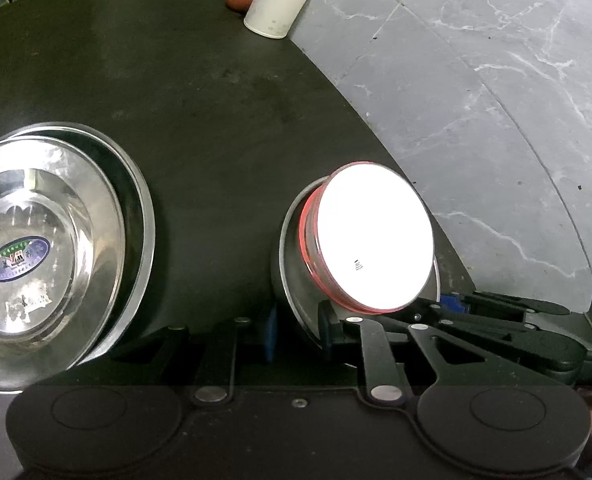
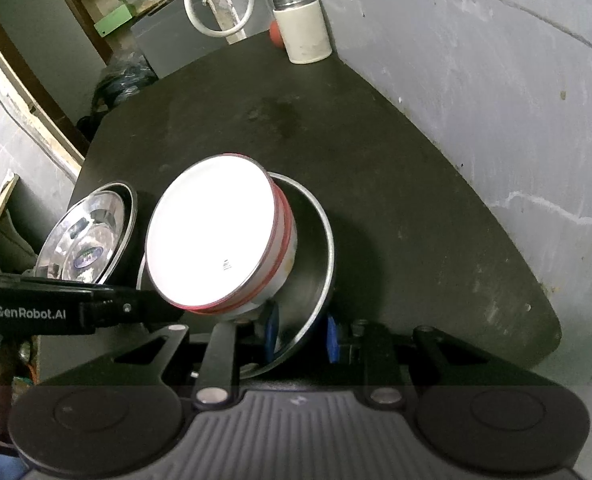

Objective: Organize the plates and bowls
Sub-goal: 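Lift the nested bowls with both tools and carry them over the plate stack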

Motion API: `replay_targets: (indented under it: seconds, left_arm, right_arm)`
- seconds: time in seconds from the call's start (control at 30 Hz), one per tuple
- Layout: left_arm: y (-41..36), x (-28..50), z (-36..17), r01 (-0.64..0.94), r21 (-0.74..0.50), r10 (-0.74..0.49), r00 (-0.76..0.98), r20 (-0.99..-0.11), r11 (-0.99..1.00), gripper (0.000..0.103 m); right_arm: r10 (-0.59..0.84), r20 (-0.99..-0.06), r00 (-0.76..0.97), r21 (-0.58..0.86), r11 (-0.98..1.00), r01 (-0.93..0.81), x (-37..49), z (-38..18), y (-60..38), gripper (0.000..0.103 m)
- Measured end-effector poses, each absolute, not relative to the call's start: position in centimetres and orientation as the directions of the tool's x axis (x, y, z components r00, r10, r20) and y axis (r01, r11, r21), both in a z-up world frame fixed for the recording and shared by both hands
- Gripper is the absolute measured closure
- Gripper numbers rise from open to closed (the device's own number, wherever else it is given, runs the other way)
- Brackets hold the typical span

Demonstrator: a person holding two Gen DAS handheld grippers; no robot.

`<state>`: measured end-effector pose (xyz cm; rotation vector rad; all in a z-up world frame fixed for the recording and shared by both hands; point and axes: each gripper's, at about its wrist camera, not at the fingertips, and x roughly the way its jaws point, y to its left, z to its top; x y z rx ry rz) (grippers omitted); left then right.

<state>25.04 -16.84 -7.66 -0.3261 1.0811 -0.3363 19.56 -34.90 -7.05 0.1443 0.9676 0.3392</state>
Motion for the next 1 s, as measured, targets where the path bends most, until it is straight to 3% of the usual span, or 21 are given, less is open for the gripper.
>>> replay_targets:
  seconds: [0.43,1.0]
  left_arm:
    - [-16.1,24.2,-6.0,0.124,-0.391,-0.399,0.487,-0.777,0.912,0.081]
    - [-12.3,22.0,-3.9,-0.006,-0.378,-0.31,0.559,-0.769,0.926,0.081]
  right_arm:
    - [0.383,-0.742,0.55,0.282,0.923,-0.262,19.4,-6.2,-34.8,0.076]
    - [0.481,-0.713,0.51,0.285,0.864,-0.415,20.8,-4.5,-30.8,0.076]
